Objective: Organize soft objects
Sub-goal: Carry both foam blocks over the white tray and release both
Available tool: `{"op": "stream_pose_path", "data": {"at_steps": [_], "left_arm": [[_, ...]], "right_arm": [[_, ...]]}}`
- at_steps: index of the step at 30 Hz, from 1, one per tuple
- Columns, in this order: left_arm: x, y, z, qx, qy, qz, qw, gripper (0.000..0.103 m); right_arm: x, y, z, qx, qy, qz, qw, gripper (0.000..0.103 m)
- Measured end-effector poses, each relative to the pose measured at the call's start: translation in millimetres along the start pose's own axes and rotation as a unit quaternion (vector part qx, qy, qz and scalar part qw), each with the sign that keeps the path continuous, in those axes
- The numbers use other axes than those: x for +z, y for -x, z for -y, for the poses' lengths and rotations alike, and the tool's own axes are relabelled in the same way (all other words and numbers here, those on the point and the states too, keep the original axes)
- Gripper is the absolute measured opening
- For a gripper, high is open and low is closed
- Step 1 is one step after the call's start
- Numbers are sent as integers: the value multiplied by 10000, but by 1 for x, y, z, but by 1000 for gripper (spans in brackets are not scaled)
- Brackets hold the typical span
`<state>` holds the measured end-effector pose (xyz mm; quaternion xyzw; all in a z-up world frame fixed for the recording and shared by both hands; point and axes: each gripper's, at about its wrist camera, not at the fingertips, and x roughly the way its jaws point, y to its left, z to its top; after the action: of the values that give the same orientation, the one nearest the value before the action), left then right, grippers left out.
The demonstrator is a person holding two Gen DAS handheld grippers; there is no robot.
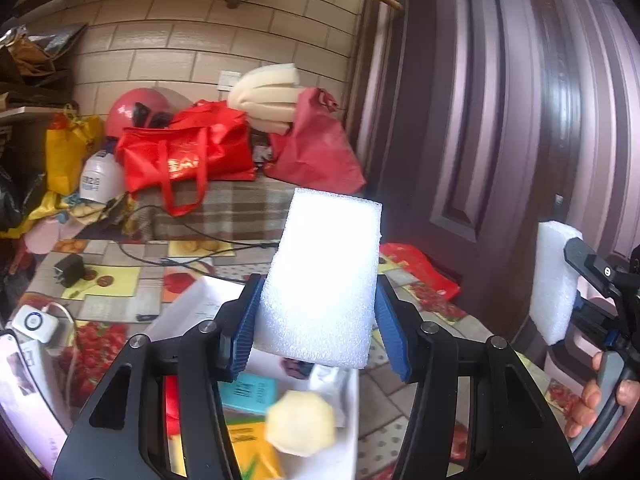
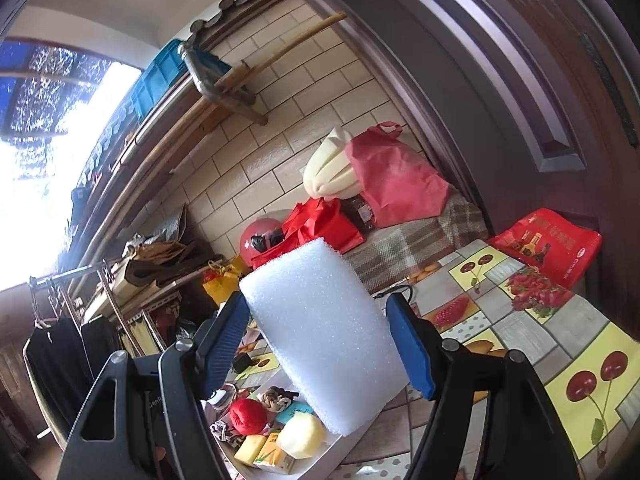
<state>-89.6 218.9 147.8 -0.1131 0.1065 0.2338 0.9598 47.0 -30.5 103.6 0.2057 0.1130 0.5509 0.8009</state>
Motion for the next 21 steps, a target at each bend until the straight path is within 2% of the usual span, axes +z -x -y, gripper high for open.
{"op": "stream_pose_path", "data": {"at_steps": [10, 21], "left_arm": [[1, -3, -77, 692, 629, -119, 9955, 54], [-22, -34, -82, 838, 572, -631, 9928, 54]], "right_arm": [[-1, -37, -26, 32, 149, -348, 9993, 71], [-26, -108, -48, 138, 61, -1185, 9928, 71]]}}
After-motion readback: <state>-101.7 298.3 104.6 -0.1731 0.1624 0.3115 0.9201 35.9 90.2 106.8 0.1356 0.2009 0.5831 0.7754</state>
